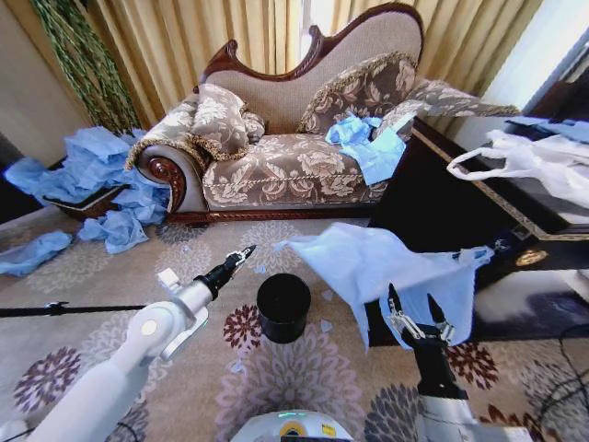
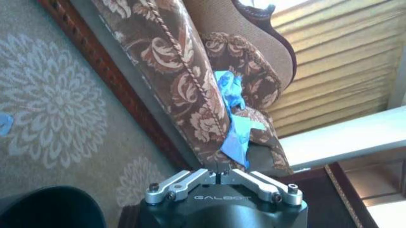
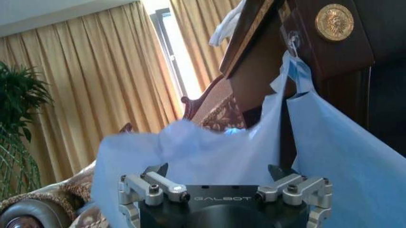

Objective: Place a garbage bag over the trash bin.

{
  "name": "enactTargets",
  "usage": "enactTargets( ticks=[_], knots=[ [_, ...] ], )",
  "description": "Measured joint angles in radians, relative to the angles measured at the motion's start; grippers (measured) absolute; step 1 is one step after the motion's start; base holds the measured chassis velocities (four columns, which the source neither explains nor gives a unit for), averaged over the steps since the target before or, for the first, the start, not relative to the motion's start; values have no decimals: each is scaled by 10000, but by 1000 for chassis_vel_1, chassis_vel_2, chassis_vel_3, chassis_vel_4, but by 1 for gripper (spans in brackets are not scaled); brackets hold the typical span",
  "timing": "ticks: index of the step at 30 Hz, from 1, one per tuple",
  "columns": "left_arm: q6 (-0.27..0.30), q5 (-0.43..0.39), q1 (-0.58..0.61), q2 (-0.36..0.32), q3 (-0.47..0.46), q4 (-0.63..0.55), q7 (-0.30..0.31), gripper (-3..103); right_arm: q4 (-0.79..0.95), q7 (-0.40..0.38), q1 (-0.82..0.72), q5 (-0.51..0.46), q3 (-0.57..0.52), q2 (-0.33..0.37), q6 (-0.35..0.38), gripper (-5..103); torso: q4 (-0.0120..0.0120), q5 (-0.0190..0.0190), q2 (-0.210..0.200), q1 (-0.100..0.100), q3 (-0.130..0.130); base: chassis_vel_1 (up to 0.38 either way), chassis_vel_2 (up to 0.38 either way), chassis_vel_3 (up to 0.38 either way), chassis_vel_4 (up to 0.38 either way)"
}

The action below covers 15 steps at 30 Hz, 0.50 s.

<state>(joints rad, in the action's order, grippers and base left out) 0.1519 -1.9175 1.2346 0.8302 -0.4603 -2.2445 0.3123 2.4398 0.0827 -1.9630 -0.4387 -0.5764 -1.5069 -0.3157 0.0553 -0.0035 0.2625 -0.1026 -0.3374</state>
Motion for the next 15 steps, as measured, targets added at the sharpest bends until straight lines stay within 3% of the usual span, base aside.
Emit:
enactTargets(
  ticks=[8, 15],
  knots=[
    [17, 173, 23, 94, 280, -46, 15, 0, -30, 7, -15, 37, -7, -7, -73, 100, 0, 0, 0, 0, 0, 0, 0, 0, 0],
    [509, 1112, -477, 127, 1610, 119, 71, -1, -91, -2, -19, 54, -30, -35, -120, 100, -2, 1, 0, 1, 0, 0, 0, 0, 0]
  ],
)
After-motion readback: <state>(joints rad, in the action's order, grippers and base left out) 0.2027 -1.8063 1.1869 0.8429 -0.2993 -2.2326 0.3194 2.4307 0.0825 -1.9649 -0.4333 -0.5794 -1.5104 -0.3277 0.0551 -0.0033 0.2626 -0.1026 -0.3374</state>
